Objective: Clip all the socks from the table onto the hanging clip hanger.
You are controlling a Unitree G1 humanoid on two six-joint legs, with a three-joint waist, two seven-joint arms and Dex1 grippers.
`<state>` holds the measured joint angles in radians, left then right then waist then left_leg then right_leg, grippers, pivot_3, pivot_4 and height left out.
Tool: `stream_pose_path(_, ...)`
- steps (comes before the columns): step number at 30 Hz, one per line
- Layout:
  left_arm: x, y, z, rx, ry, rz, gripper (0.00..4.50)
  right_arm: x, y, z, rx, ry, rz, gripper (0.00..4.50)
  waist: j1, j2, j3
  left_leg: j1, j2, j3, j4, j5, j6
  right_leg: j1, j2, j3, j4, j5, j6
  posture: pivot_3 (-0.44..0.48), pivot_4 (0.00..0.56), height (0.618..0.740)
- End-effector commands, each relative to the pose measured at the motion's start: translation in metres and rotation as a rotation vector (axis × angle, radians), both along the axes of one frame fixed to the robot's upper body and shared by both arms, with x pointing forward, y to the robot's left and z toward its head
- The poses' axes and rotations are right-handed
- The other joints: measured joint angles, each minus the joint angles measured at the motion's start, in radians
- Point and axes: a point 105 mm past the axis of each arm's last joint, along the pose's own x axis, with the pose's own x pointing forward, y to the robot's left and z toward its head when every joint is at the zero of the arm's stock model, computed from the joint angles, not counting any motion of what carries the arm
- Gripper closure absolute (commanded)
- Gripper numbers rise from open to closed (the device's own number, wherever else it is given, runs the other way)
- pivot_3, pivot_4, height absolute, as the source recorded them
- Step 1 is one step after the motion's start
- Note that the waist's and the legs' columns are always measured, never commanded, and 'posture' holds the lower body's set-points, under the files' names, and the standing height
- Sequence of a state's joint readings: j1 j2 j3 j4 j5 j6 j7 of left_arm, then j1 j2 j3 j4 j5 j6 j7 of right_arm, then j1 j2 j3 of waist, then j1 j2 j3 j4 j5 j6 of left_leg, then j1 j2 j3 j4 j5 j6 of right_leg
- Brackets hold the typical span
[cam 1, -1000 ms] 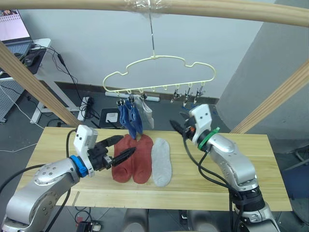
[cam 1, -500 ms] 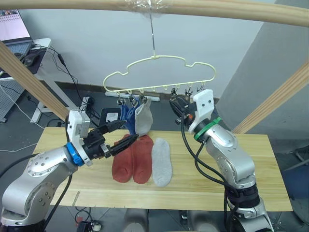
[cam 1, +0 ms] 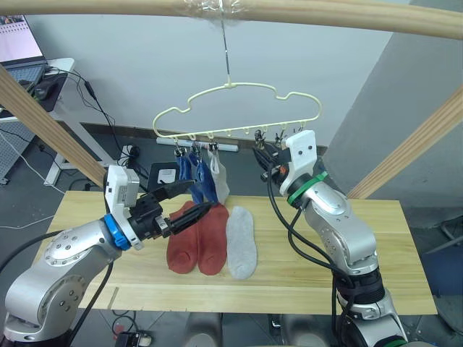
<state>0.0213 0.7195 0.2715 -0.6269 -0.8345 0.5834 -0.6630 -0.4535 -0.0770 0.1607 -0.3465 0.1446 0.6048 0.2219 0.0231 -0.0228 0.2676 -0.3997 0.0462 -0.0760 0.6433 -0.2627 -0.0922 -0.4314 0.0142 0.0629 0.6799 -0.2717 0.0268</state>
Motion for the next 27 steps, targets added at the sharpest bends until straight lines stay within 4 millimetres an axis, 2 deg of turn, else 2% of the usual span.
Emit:
stream_pose_path(1, -0.007, -0.007, 0.008, -0.009, -0.033, -0.029, 0.84, -0.003, 0.001, 0.011, 0.001, -0.045, 0.003, 3.28, 0.000, 0.000, 0.000, 0.000, 0.000, 0.000, 0.000, 0.000, 0.000, 0.000, 0.000, 0.000, 0.000, 0.000, 0.000, 0.175, 0.236, 0.740)
stream_pose_path(4, -0.009, -0.011, 0.009, -0.015, -0.040, -0.044, 0.84, -0.003, 0.001, 0.008, -0.016, -0.043, 0.001, 3.28, 0.000, 0.000, 0.000, 0.000, 0.000, 0.000, 0.000, 0.000, 0.000, 0.000, 0.000, 0.000, 0.000, 0.000, 0.000, 0.173, 0.238, 0.740)
stream_pose_path(5, -0.010, -0.012, 0.010, -0.016, -0.042, -0.048, 0.84, -0.004, 0.002, 0.008, -0.013, -0.042, 0.007, 3.13, 0.000, 0.000, 0.000, 0.000, 0.000, 0.000, 0.000, 0.000, 0.000, 0.000, 0.000, 0.000, 0.000, 0.000, 0.000, 0.172, 0.240, 0.740)
stream_pose_path(7, -0.010, -0.012, 0.010, -0.015, -0.043, -0.048, 0.48, -0.005, 0.001, 0.009, -0.008, -0.045, 0.003, 2.72, 0.000, 0.000, 0.000, 0.000, 0.000, 0.000, 0.000, 0.000, 0.000, 0.000, 0.000, 0.000, 0.000, 0.000, 0.000, 0.170, 0.245, 0.740)
stream_pose_path(9, -0.010, -0.011, 0.010, -0.010, -0.048, -0.040, 0.00, -0.006, 0.000, 0.010, 0.000, -0.046, -0.004, 2.02, 0.000, 0.000, 0.000, 0.000, 0.000, 0.000, 0.000, 0.000, 0.000, 0.000, 0.000, 0.000, 0.000, 0.000, 0.000, 0.169, 0.244, 0.740)
stream_pose_path(13, -0.007, -0.011, 0.010, -0.012, -0.050, -0.032, 0.00, -0.006, 0.004, 0.015, 0.025, -0.050, 0.008, 0.63, 0.000, 0.000, 0.000, 0.000, 0.000, 0.000, 0.000, 0.000, 0.000, 0.000, 0.000, 0.000, 0.000, 0.000, 0.000, 0.169, 0.249, 0.740)
stream_pose_path(19, -0.006, -0.012, 0.012, -0.015, -0.049, -0.028, 0.00, -0.006, 0.011, 0.019, 0.047, -0.051, 0.020, 0.63, -0.001, 0.000, 0.000, 0.000, 0.000, 0.000, 0.001, 0.000, 0.000, 0.000, 0.000, 0.000, 0.000, 0.000, 0.000, 0.169, 0.254, 0.740)
stream_pose_path(27, -0.006, -0.014, 0.012, -0.023, -0.037, -0.029, 0.00, -0.008, 0.032, 0.027, 0.098, -0.048, 0.073, 0.63, 0.000, 0.000, 0.000, 0.000, 0.000, 0.000, 0.000, 0.000, 0.000, 0.000, 0.000, 0.000, 0.001, 0.000, 0.000, 0.171, 0.257, 0.740)
